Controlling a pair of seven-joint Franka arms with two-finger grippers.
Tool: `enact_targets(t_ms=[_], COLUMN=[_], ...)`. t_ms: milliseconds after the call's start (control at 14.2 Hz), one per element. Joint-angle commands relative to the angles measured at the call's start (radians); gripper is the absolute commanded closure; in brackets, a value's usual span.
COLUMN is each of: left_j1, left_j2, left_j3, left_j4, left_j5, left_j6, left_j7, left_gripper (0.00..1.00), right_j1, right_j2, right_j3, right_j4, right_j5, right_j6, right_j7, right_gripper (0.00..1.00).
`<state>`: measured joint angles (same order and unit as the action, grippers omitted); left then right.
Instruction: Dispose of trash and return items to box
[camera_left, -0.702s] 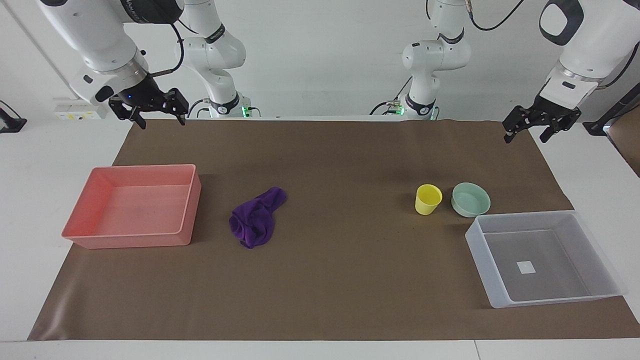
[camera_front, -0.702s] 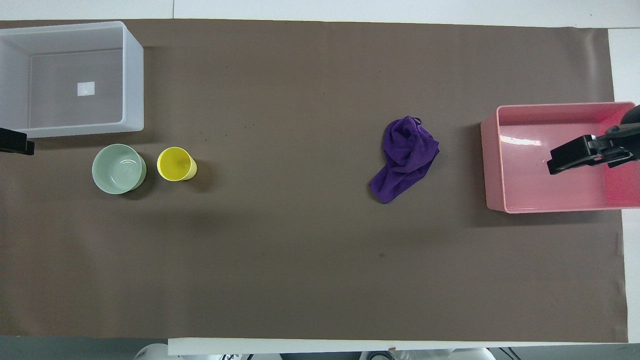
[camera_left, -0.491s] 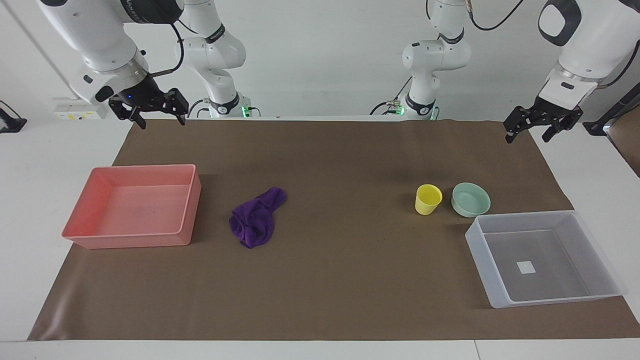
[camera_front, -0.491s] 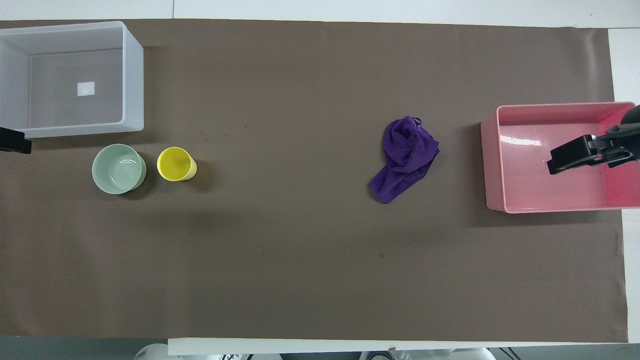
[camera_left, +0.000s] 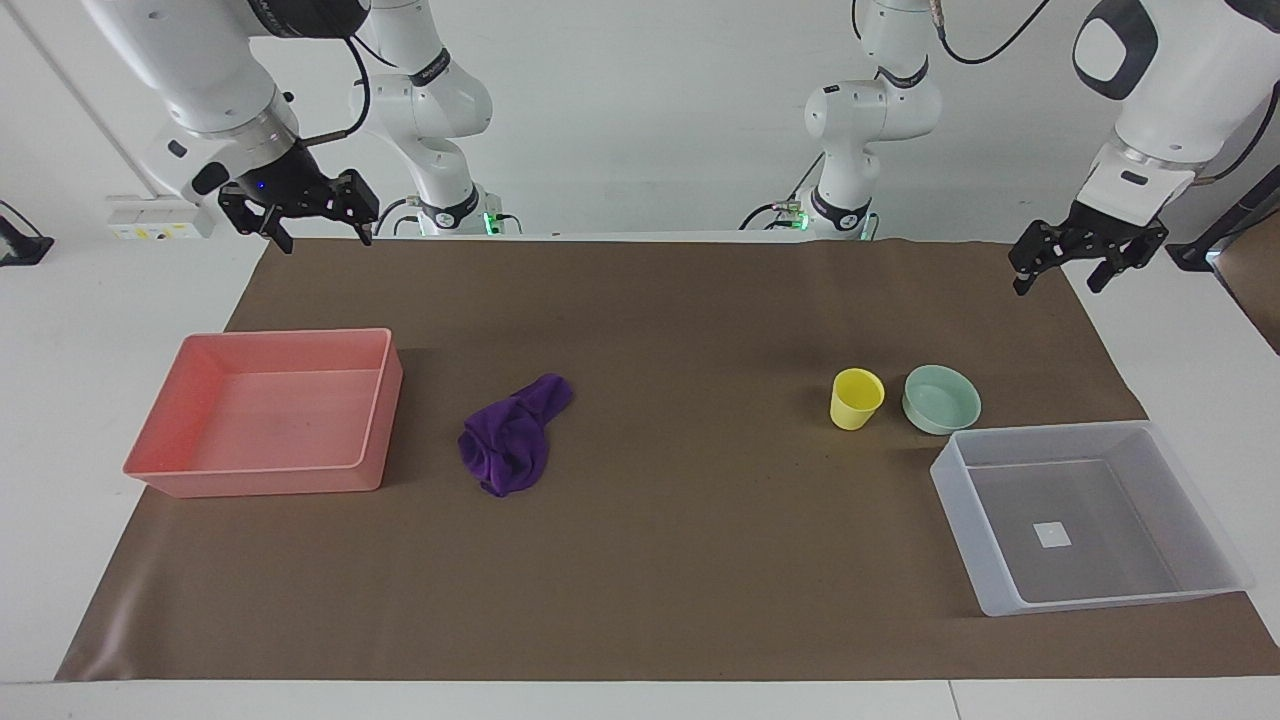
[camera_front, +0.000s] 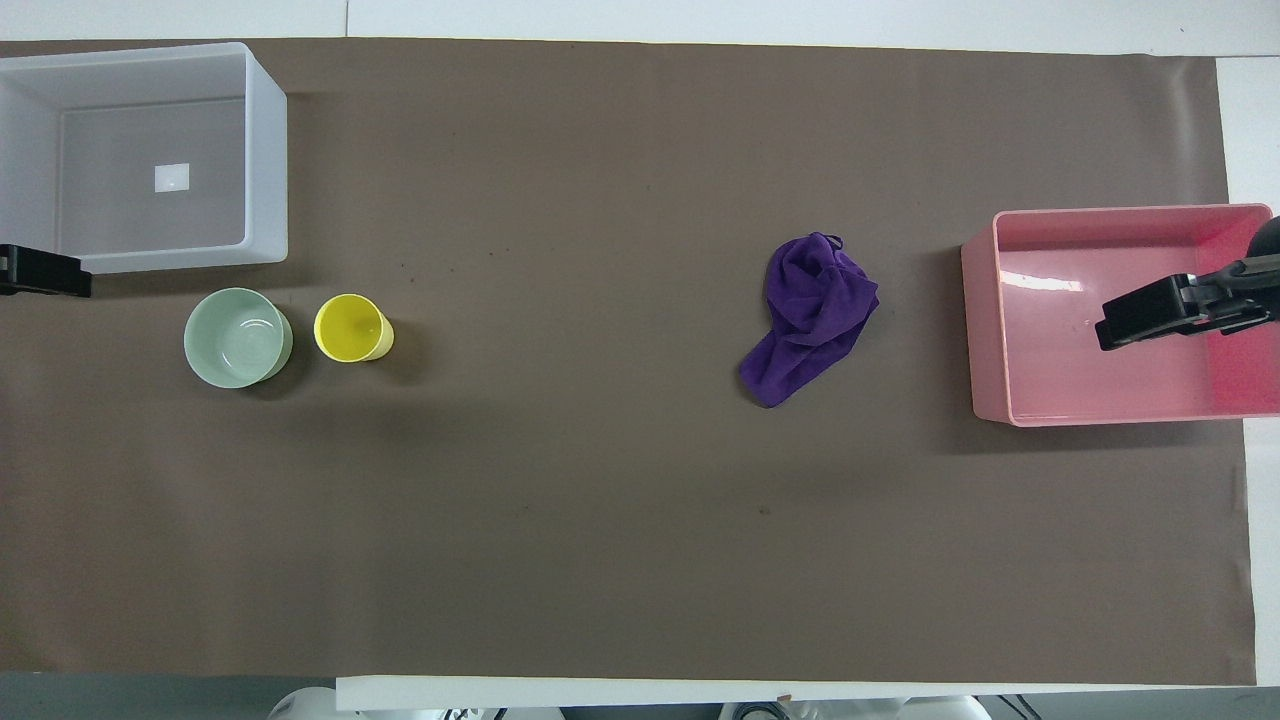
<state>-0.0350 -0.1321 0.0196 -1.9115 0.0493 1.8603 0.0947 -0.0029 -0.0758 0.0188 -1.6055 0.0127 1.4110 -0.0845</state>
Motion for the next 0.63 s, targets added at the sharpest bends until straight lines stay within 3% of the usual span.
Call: enact_targets(t_ms=[0, 211, 421, 561], left_j1=[-0.005, -0.006, 0.001, 0.007], left_j2=[-0.101, -0.023, 0.112, 0.147], left_j3=[0.008, 0.008, 0.011, 0.011], left_j4=[-0.311, -0.406, -0.422, -0.422], left_j5=[0.018, 0.018, 0.018, 0.018], left_j6=[0.207, 0.355, 0.569, 0.615], left_j7=[-0.045, -0.067, -0.066, -0.079], left_gripper=[0.00, 0.00, 0.00, 0.00], right_j1=[0.007, 0.075, 0.155, 0.169], right_j2=[-0.010, 0.065, 0.160, 0.233], right_j3=[0.007, 0.007, 0.007, 0.007], right_j4=[-0.079, -0.120, -0.184, -0.230], right_j5=[0.010, 0.010, 0.022, 0.058], right_j6=[0.113, 0.239, 0.421, 0.575], right_j7=[-0.017, 0.011, 0.097, 0.098], right_gripper=[0.00, 0.00, 0.00, 0.00])
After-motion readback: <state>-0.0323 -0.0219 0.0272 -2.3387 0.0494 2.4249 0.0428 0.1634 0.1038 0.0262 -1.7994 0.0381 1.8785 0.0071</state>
